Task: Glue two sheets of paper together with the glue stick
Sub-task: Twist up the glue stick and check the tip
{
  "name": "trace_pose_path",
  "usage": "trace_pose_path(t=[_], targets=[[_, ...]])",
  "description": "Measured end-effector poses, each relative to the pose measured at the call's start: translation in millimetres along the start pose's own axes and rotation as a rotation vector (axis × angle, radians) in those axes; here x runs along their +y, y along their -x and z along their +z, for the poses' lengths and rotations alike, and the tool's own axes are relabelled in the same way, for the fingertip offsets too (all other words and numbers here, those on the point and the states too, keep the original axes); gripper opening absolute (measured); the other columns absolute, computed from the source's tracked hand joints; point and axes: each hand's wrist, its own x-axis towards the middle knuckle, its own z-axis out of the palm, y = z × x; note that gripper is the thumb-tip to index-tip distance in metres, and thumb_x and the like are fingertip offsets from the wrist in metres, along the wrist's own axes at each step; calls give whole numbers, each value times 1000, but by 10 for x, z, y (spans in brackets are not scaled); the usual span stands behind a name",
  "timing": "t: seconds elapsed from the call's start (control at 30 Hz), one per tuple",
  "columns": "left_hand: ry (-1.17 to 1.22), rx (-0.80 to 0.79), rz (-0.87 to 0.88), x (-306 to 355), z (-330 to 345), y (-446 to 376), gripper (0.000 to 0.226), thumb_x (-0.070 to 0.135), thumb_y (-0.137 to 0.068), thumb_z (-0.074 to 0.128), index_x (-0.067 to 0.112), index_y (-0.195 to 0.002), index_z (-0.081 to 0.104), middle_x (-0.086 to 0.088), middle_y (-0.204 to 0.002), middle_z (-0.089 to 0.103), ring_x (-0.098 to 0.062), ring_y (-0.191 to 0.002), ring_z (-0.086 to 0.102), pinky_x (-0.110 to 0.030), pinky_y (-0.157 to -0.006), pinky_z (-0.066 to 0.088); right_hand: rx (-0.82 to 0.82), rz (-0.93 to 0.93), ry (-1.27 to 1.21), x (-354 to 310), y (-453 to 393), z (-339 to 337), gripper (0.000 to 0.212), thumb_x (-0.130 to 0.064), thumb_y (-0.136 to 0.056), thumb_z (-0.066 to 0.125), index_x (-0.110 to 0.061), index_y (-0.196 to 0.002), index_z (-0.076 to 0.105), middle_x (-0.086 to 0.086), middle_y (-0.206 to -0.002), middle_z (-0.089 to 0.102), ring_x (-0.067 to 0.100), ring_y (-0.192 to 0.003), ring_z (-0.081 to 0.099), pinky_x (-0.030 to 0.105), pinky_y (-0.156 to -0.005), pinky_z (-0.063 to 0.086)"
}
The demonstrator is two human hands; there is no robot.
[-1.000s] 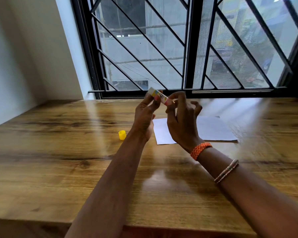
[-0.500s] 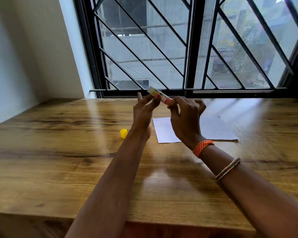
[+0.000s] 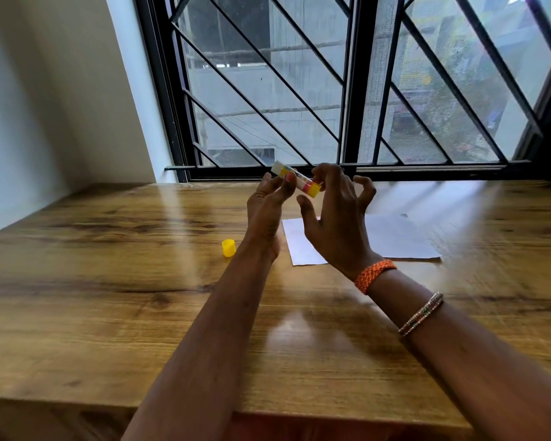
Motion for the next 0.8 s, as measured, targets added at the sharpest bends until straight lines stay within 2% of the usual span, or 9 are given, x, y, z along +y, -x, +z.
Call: trace_pose_path(t=[0.1, 0.2, 0.3, 0.37, 0.43, 0.57, 0.63, 0.73, 0.8], targets=[[34, 18, -24, -5, 30, -12, 9, 16, -90, 56, 19, -88, 65, 9, -104, 62, 12, -88, 43, -22, -89, 24, -2, -82, 166, 35, -8, -25, 37, -16, -80, 59, -19, -110, 37, 7, -101, 64, 27, -97, 62, 40, -95, 20], [85, 49, -21, -23, 35, -25, 22, 17, -90, 57, 8, -108, 65, 9, -103, 60, 13, -87, 42, -26, -94, 19, 43, -164, 281, 80, -33, -62, 25, -19, -83, 54, -18, -105, 42, 6, -95, 64, 28, -90, 62, 42, -93, 23], [104, 59, -45, 24, 45, 6, 32, 19, -89, 58, 6, -119, 61, 12, -99, 60, 2, -97, 42, -30, -98, 18, 87, -216, 320, 95, -39, -79, 19, -23, -86, 51, -16, -102, 45, 5, -92, 65, 26, -87, 62, 42, -92, 25], [124, 71, -66, 49, 48, 24, 21, 21, -89, 59, 12, -106, 66, 16, -90, 62, -1, -94, 43, -32, -98, 19, 117, -247, 350, 89, -48, -82, 16, -23, -88, 52, -17, -101, 44, 3, -91, 66, 24, -85, 62, 41, -92, 26], [125, 89, -78, 71, 58, 37, 7, 23, -88, 59, 19, -86, 65, 24, -68, 63, 4, -82, 43, -31, -95, 19, 141, -286, 378, 82, -66, -90, 15, -24, -90, 55, -18, -100, 45, 1, -88, 67, 23, -84, 62, 42, -92, 27], [143, 112, -97, 94, 57, 58, 13, 24, -87, 62, 15, -78, 60, 24, -50, 61, 6, -77, 41, -28, -92, 19, 102, -329, 348, 91, -60, -104, 21, -26, -85, 63, -19, -96, 46, 0, -78, 68, 24, -79, 63, 40, -89, 27], [137, 98, -111, 94, 56, 63, 12, 23, -88, 60, 14, -81, 62, 24, -54, 63, 5, -79, 41, -31, -95, 20, 64, -260, 270, 67, -47, -113, 25, -22, -81, 65, -19, -94, 44, 0, -76, 68, 25, -78, 62, 39, -86, 25], [130, 12, -143, 106, 61, 65, 20, 22, -93, 51, 11, -105, 64, 25, -62, 66, -8, -104, 39, -41, -107, 18, 37, -62, 58, 32, -56, -91, 25, -10, -75, 67, -16, -90, 47, -1, -74, 65, 22, -71, 61, 35, -80, 27], [127, -30, -159, 137, 69, 81, 30, 20, -95, 47, 9, -121, 59, 26, -63, 67, -8, -103, 42, -42, -103, 19, -25, 152, -295, -11, -95, -107, 23, -7, -79, 69, -15, -84, 48, -3, -74, 62, 11, -64, 60, 33, -71, 43]])
